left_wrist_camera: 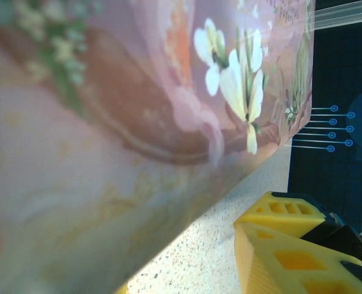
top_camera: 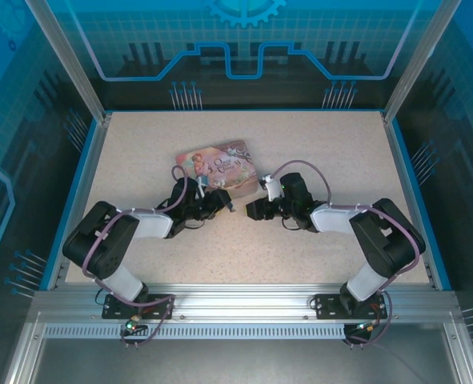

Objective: Unlock a padlock with a key

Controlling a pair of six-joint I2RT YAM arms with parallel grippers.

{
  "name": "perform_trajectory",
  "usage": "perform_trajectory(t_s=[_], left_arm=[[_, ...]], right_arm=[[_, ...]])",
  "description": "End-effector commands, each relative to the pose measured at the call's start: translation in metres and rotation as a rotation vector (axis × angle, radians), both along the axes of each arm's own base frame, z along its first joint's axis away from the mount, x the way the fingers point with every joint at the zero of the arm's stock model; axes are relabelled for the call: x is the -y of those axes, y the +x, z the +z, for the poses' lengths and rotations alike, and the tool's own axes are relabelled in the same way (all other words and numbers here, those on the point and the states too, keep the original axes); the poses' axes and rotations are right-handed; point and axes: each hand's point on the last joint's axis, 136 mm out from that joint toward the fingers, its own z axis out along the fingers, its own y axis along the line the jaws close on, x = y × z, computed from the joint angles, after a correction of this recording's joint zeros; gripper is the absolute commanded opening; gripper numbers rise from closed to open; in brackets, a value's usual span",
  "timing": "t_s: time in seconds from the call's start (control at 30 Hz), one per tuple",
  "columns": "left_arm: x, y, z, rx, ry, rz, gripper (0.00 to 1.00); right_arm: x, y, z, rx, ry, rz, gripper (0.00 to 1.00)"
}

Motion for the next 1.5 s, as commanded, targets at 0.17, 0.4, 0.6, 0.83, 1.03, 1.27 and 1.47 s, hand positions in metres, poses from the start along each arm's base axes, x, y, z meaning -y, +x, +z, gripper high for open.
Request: perform_trajectory(t_s=[0.17, 0.4, 0.6, 0.83, 1.03, 1.27, 1.47], left_arm=[[-0.034, -0.044, -0.025, -0.184, 0.118, 0.068, 0.59], [-0.060, -0.050, 0.031, -0.077, 0.251, 0.094, 0.60], [-0.106, -0.036, 0.085, 0.019, 0.262, 0.190, 0.68], [-0.137, -0.003, 0.087, 0.023, 0.175, 0.252, 0.75], [-0.141, 0.022, 0.073, 0.006, 0.125, 0.273, 0.78], [-0.131, 0.041, 0.060, -0.015, 0.080, 0.242, 0.78], [-0.132, 0.050, 0.054, -0.021, 0.083, 0.248, 0.78]], right_arm=[[0.005, 0.005, 0.008, 0.045, -0.046, 0.017, 0.52], [-0.011, -0.003, 0.007, 0.054, -0.055, 0.027, 0.52], [-0.031, -0.006, 0.001, 0.108, -0.135, 0.002, 0.58], [-0.054, 0.011, -0.013, 0.181, -0.190, 0.041, 0.56], [-0.068, 0.024, -0.029, 0.186, -0.212, 0.060, 0.53], [-0.071, 0.027, -0.038, 0.179, -0.217, 0.065, 0.49], [-0.075, 0.028, -0.045, 0.171, -0.218, 0.080, 0.44]])
